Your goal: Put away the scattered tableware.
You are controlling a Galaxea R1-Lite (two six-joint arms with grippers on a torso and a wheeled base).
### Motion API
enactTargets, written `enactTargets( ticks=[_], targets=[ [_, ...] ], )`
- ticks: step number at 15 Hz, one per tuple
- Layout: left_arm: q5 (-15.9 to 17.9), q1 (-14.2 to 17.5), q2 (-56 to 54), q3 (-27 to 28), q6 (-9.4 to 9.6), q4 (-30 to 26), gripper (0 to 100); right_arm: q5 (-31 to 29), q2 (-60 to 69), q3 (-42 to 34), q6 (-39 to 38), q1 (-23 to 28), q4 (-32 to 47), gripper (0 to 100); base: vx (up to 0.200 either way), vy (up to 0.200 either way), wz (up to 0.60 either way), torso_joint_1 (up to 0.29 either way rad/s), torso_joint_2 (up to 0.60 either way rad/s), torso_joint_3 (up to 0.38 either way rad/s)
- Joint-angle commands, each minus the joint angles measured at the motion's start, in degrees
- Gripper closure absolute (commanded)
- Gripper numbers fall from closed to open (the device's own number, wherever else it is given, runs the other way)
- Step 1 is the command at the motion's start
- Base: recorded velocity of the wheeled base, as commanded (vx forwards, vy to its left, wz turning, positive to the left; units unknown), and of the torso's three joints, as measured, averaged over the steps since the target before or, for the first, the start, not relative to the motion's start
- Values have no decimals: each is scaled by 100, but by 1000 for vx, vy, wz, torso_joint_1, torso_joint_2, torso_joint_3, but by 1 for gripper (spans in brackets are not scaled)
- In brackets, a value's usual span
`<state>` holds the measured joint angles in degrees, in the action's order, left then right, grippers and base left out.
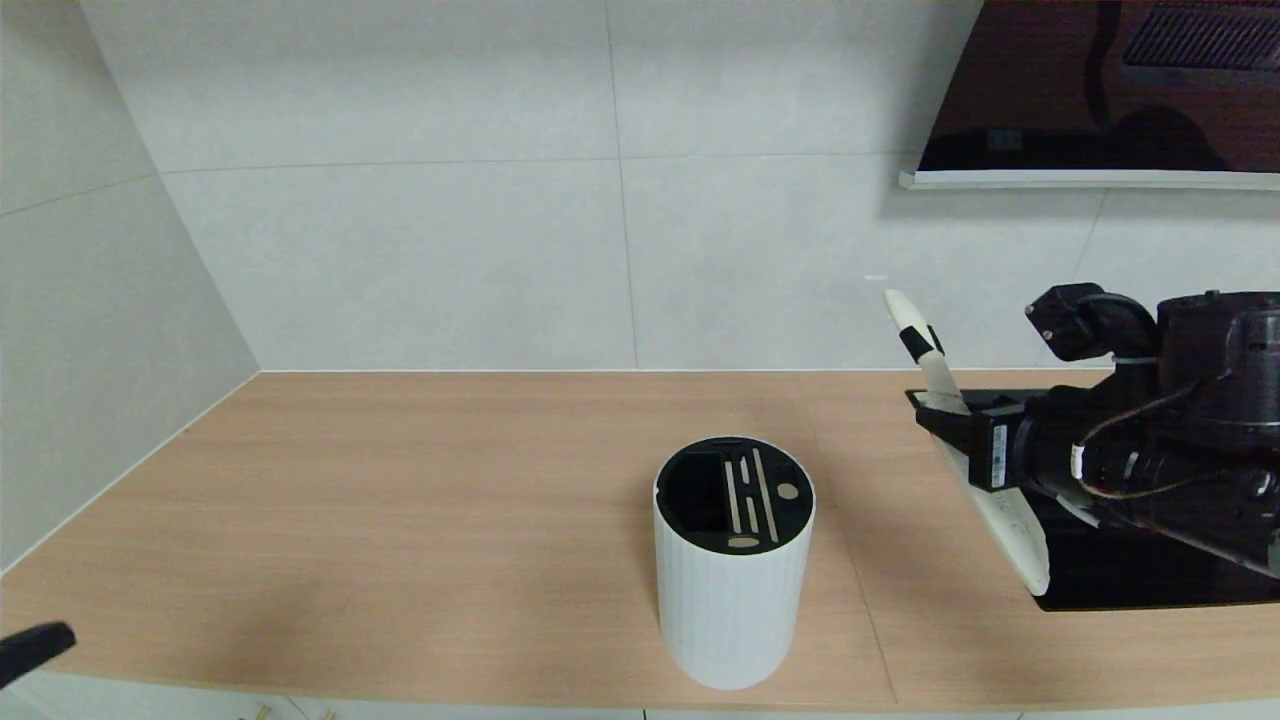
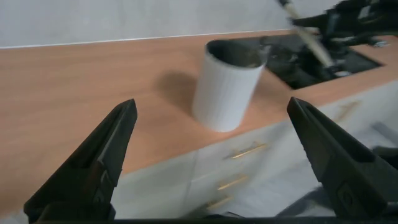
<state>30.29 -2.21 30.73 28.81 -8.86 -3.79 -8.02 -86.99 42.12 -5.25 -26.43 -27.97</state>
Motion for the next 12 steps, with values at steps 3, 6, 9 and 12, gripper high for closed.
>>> enactTargets(
  ticks=[3, 6, 9, 12],
  targets=[
    [152, -25, 2604, 1233, -37, 555, 0, 248, -37, 1018, -11, -310, 511, 100, 0, 0, 0, 0, 0, 0],
    [135, -148, 3659, 1233, -494, 2049, 0, 248, -134, 1308, -11, -627, 661, 100, 0, 0, 0, 0, 0, 0],
    [135, -544, 4318, 1206, -1575, 2998, 0, 336, -195, 1290, -600, -943, 643, 100, 0, 0, 0, 0, 0, 0],
    [117, -1027, 4802, 1110, -2357, 3605, 0, 319, -213, 1299, -635, -1198, 634, 100, 0, 0, 0, 0, 0, 0]
  ],
)
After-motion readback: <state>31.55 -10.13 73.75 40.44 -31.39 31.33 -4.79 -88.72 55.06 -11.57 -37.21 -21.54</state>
